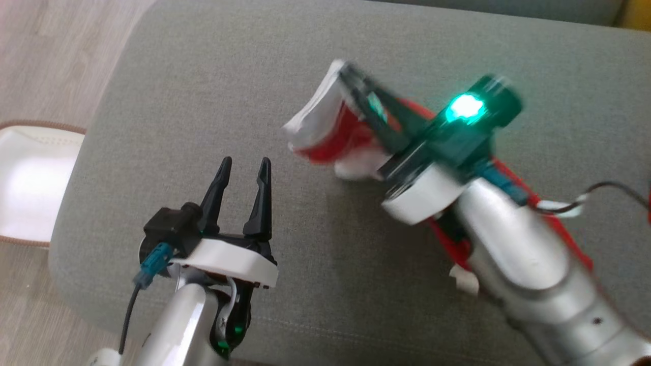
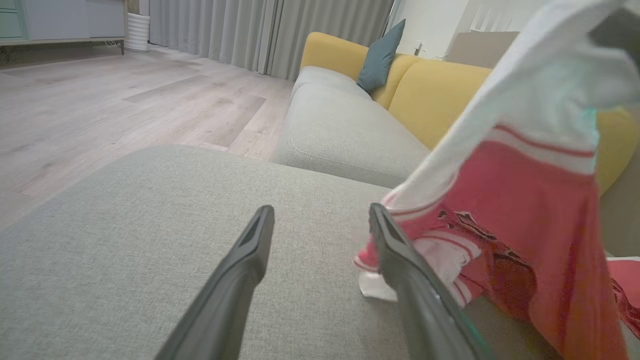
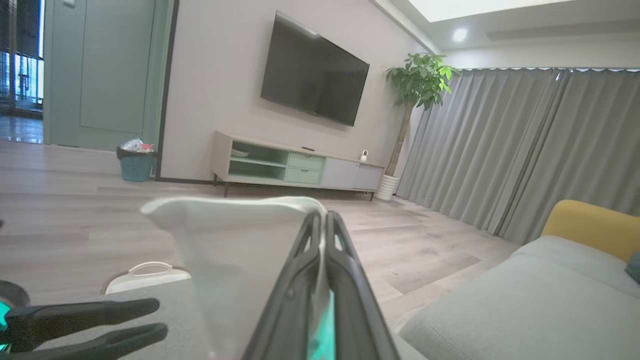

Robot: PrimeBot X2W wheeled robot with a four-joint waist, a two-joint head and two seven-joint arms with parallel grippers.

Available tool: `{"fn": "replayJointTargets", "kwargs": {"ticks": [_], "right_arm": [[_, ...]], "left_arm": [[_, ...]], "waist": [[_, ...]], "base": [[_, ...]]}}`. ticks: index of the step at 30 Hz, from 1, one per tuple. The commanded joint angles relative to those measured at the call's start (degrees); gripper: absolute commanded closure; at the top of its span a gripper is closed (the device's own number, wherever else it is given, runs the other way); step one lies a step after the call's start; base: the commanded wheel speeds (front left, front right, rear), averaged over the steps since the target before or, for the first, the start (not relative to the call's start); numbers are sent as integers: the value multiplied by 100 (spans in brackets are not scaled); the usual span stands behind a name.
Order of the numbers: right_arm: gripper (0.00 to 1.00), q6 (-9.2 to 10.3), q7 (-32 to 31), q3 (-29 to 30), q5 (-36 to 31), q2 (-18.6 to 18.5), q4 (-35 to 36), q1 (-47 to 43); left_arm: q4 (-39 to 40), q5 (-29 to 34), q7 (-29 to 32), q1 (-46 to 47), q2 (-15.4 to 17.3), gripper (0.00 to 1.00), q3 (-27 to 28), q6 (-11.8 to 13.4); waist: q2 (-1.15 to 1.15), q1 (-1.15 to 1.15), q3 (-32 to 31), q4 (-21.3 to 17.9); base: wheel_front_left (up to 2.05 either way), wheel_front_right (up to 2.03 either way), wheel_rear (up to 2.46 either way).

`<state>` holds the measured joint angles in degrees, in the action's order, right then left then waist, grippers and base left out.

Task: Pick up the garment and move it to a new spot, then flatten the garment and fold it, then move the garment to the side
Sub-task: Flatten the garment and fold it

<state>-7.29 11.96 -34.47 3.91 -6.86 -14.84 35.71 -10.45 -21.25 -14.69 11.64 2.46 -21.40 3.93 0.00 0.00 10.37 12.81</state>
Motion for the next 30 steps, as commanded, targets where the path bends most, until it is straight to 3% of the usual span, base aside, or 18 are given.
{"fn": "replayJointTargets", "kwargs": {"ticks": [1, 5, 9, 16, 17, 18, 23, 30], "right_arm": [[100, -20, -135, 137, 109, -60, 377, 158], [100, -20, -505, 548, 247, -503, 675, 495], [100, -20, -764, 837, 360, -1018, 423, 1041], [100, -20, -891, 755, 257, -1736, -1212, 2475], [89, -20, -899, 688, 208, -1810, -1525, 2687], [0, -20, -941, 619, 97, -1897, -1858, 2892], [0, -20, -1001, 767, -454, -2036, -3269, 3649], [0, -20, -503, 1145, -898, -1624, -4042, 3780]], "left_arm": [[237, 63, -30, 145, 42, 0, 209, -27], [288, 33, -30, 219, 42, 0, 155, -46], [298, -16, -30, 306, 42, 0, 65, -60], [314, -108, -30, 585, 42, 0, -135, -115], [320, -128, -30, 633, 42, 0, -160, -113], [331, -152, -30, 677, 42, 0, -185, -103], [374, -248, -30, 826, 42, 0, -290, -28], [313, -183, -30, 853, 42, 0, -231, -9]], "waist": [[0, 0, 73, 27], [0, 0, 272, 128], [0, 0, 509, 256], [0, 0, 965, 537], [0, 0, 1022, 573], [0, 0, 1078, 603], [0, 0, 1258, 663], [0, 0, 1194, 372]], "base": [[0, 0, 0], [0, 0, 0], [0, 0, 0], [0, 0, 0], [0, 0, 0], [0, 0, 0], [0, 0, 0], [0, 0, 0]]}}
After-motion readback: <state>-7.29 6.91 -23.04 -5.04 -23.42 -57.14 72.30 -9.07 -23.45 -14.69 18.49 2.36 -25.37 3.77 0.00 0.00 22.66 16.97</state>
